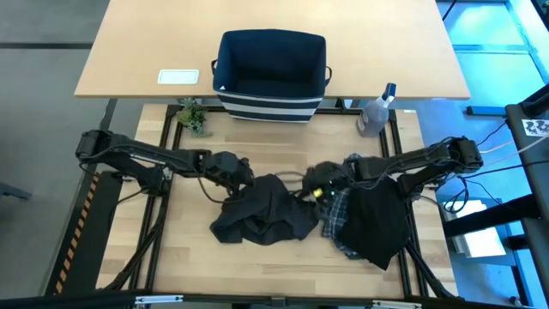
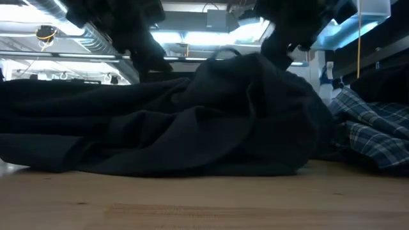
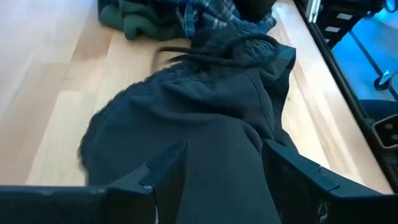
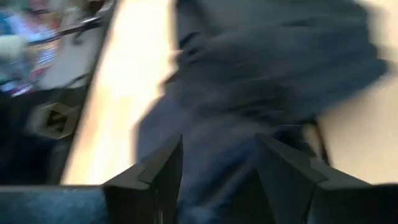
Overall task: Fold Laundry from Bin
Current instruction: Fold the black shorts
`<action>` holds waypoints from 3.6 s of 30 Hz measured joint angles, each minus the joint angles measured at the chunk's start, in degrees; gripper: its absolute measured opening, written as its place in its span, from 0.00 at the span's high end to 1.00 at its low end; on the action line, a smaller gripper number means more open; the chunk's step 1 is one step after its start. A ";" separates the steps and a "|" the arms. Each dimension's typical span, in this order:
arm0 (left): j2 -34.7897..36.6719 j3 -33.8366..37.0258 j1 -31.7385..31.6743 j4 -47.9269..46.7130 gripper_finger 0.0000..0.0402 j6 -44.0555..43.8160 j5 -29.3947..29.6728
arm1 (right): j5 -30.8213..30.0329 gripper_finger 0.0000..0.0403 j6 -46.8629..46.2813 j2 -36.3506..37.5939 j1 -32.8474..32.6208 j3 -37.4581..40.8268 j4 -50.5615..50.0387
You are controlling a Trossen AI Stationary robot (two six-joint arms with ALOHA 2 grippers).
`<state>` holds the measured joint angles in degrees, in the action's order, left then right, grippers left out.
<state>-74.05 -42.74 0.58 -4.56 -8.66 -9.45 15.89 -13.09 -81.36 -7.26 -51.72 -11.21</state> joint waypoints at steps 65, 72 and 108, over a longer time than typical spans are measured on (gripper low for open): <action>-7.98 -1.55 -8.07 23.02 0.99 27.53 -21.10 | -6.40 0.52 3.01 0.64 7.08 0.07 -2.82; 4.01 -1.66 0.15 11.37 1.00 36.95 -0.36 | -2.30 0.52 5.26 1.47 7.23 0.09 8.62; 7.25 -2.10 13.75 12.83 1.00 36.21 11.93 | -9.22 0.80 27.17 -9.66 2.05 0.07 42.06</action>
<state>-66.81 -44.84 14.33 8.27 27.54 2.48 6.67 14.08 -91.02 -5.21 -51.66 30.85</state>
